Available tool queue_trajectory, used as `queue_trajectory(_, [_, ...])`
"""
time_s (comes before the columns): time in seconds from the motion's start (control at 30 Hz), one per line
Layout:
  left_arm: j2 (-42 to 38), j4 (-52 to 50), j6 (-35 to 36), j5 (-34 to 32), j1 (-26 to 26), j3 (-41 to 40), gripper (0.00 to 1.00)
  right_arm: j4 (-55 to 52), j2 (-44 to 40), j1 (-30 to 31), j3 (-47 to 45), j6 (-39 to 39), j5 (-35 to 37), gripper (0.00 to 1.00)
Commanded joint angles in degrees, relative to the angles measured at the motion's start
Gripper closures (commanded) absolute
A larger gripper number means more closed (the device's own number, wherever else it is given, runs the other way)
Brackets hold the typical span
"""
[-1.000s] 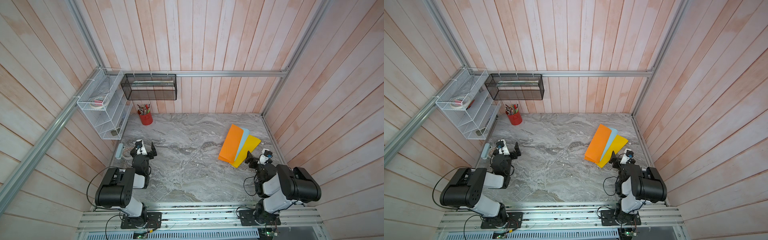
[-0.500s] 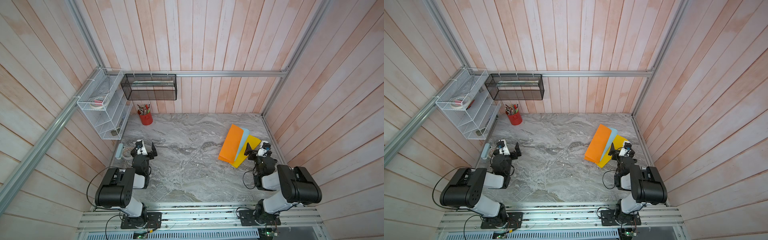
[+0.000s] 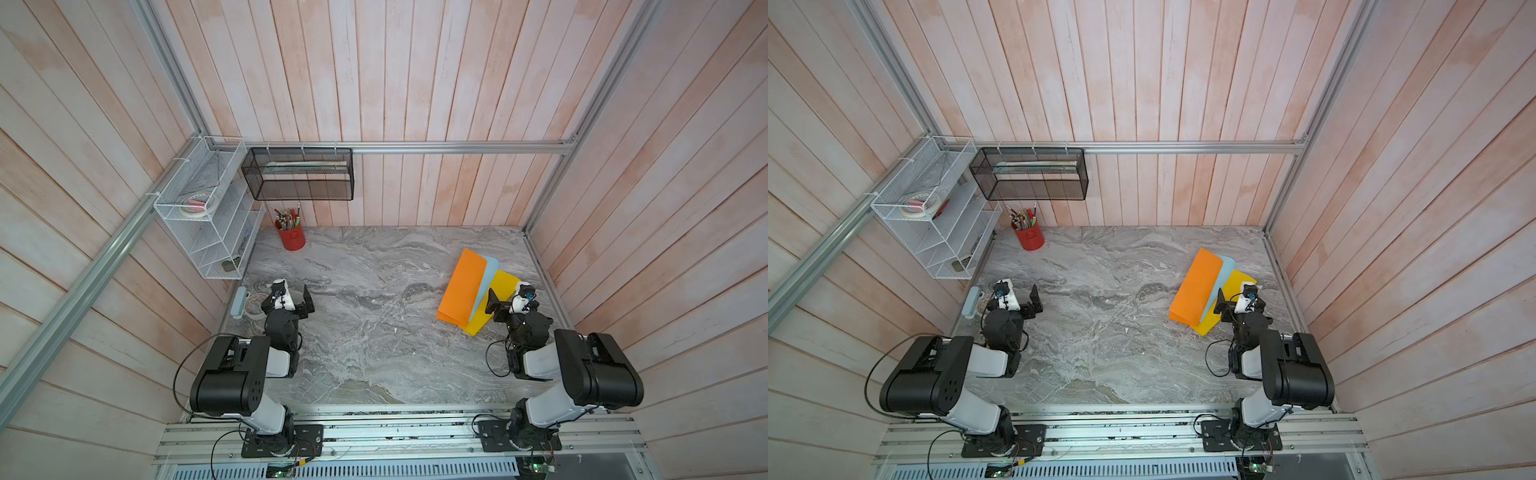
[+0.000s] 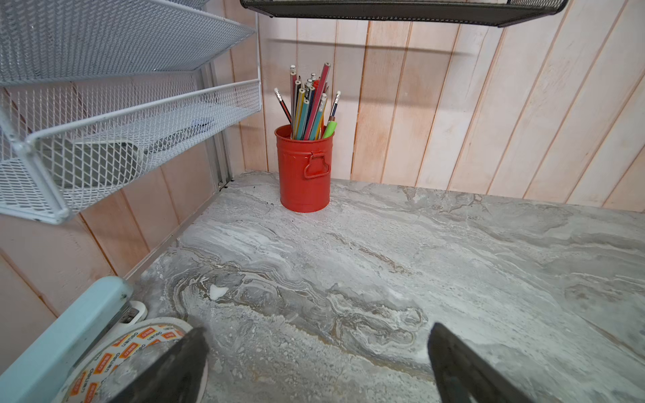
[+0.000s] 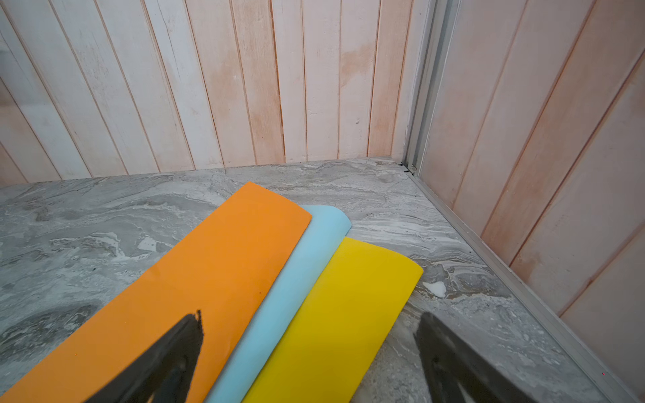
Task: Fold the rectangular paper in half along the long edge
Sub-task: Reset both arms
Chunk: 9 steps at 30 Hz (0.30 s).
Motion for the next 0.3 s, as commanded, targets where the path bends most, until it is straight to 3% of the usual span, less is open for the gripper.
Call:
queue_trajectory(0.0, [0.2, -0.1, 0.8, 0.6, 0.2, 0.1, 0.00, -0.8, -0.3, 0.2, 0.9, -0.7, -1.0, 0.02])
queue_trajectory(0.27, [0.2, -0.5, 0.6, 1.4, 0.5, 0.2, 0.00, -1.0, -0.2, 0.1, 1.0, -0.7, -1.2, 0.02])
